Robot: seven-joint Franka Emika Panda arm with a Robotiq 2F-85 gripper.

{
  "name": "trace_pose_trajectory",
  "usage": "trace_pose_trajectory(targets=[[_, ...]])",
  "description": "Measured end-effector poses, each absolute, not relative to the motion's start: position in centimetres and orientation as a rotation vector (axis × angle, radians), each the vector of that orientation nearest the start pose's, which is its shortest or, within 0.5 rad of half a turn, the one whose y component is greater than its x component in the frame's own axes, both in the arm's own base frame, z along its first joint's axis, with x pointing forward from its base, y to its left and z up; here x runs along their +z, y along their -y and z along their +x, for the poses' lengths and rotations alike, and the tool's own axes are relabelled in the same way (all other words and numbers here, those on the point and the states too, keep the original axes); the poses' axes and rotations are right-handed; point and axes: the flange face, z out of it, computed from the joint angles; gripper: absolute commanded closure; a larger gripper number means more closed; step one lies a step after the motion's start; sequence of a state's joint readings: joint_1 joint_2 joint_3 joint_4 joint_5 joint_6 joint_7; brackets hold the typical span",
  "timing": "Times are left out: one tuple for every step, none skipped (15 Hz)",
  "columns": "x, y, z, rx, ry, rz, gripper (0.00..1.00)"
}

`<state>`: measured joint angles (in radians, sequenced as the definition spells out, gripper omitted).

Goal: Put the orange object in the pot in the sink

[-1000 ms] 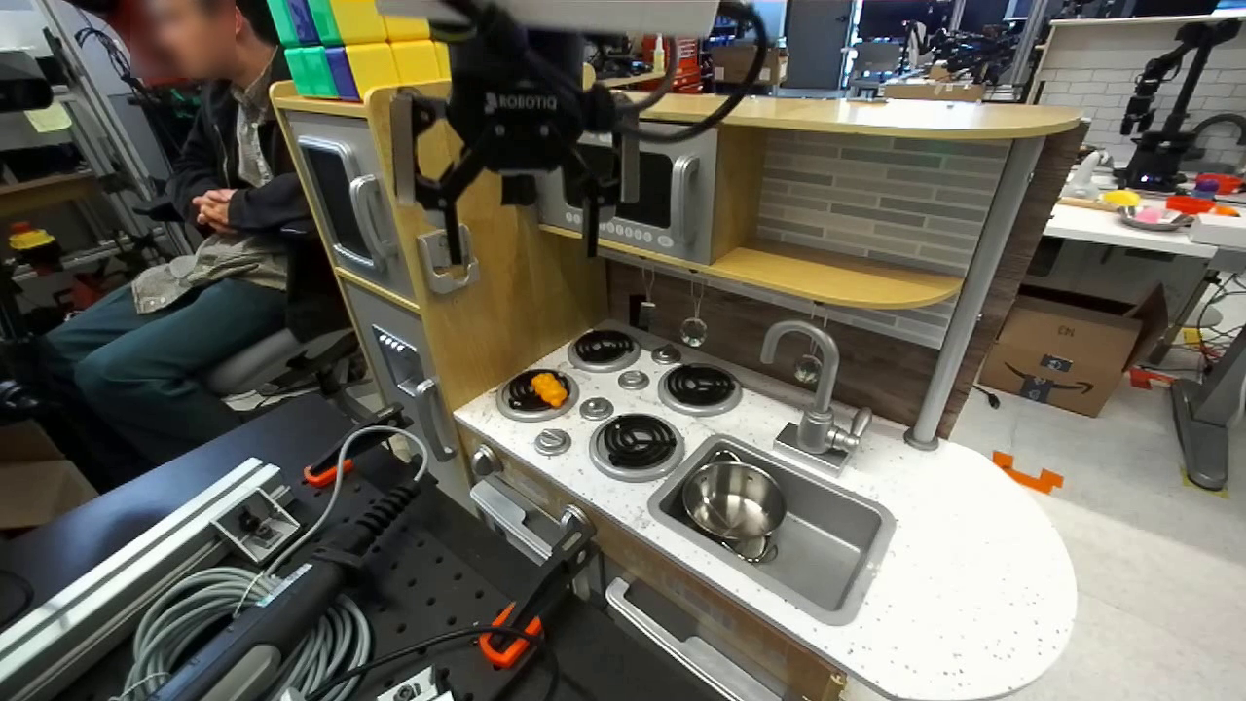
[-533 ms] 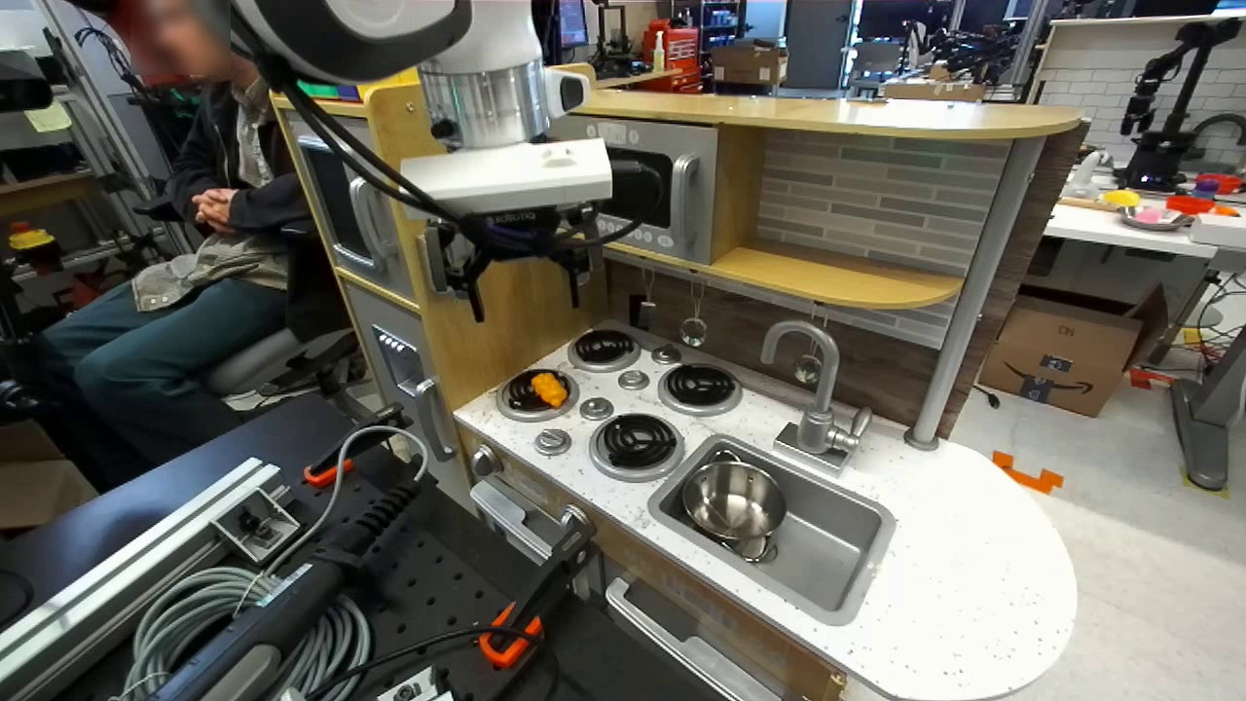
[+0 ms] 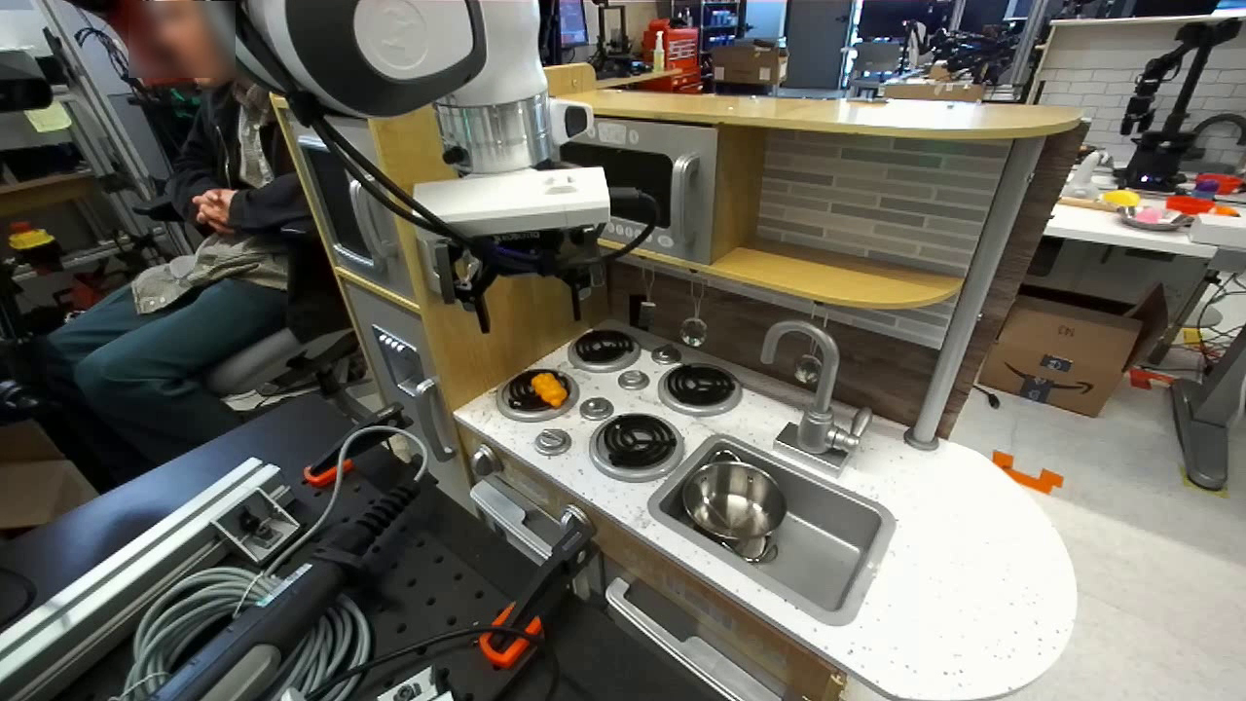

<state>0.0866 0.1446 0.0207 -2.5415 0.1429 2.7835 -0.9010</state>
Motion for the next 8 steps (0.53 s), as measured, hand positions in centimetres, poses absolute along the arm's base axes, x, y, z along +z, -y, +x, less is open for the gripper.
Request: trace_pose_trajectory(targets=[[22.1, -4.3, 46.6, -0.153, 1.351, -2.818, 0.00], [21.1, -4.2, 46.7, -0.117, 1.407, -2.804, 0.00], [19.9, -4.3, 47.1, -0.097, 1.453, -2.794, 0.00], [18.7, -4.6, 47.8, -0.094, 1.490, -2.786, 0.00], [17.5, -5.1, 48.6, -0.111, 1.512, -2.782, 0.00], [16.3, -5.8, 49.6, -0.135, 1.525, -2.778, 0.00], [15.2, -6.6, 50.5, -0.170, 1.526, -2.776, 0.00], [14.2, -7.7, 51.4, -0.205, 1.512, -2.774, 0.00]])
